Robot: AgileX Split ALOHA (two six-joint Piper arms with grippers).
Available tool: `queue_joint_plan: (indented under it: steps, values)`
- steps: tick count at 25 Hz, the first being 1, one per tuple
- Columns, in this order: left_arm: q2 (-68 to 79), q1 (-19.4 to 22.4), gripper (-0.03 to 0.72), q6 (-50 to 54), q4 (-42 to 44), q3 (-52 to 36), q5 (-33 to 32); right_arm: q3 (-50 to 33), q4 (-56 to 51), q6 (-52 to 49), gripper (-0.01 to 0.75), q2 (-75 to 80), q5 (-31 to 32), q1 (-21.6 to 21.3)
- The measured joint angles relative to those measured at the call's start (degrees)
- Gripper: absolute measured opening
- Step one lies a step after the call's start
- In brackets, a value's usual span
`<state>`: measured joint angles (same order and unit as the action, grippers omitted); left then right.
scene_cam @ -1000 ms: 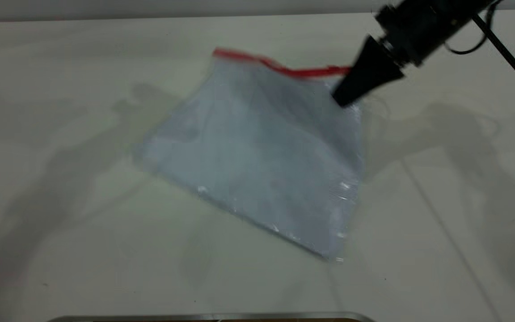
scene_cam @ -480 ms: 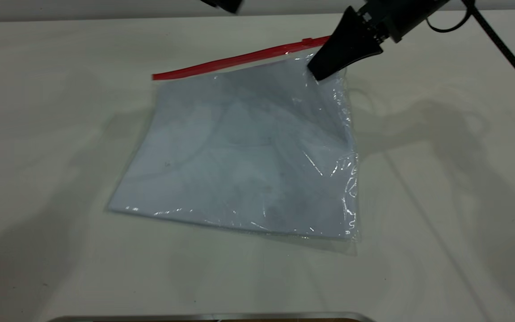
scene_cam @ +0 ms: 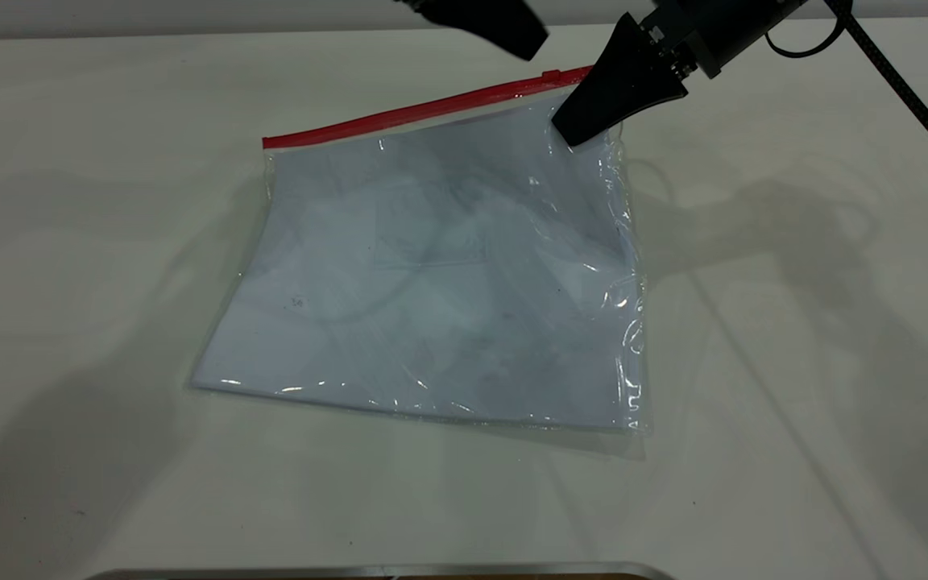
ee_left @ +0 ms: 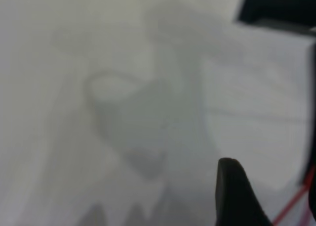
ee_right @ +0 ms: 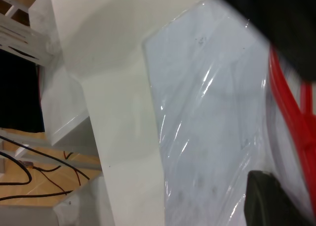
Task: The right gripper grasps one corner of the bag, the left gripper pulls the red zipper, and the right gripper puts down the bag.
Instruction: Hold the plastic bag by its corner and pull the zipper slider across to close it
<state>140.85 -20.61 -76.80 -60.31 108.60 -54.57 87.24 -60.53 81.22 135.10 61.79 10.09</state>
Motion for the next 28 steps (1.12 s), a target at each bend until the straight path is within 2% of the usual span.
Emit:
queue_joint_plan:
  steps: [11,28]
  values:
    - [1.60,-1.60,0.425,-0.84,-2.45,0.32,-4.05,0.00,0.05,0.00,0.034,0.00,-0.56,0.14]
    - [3.50,-1.79,0.414,-0.86,-2.72,0.32,-3.32,0.00,0.33,0.02,0.034,0.00,-0.84,0.14]
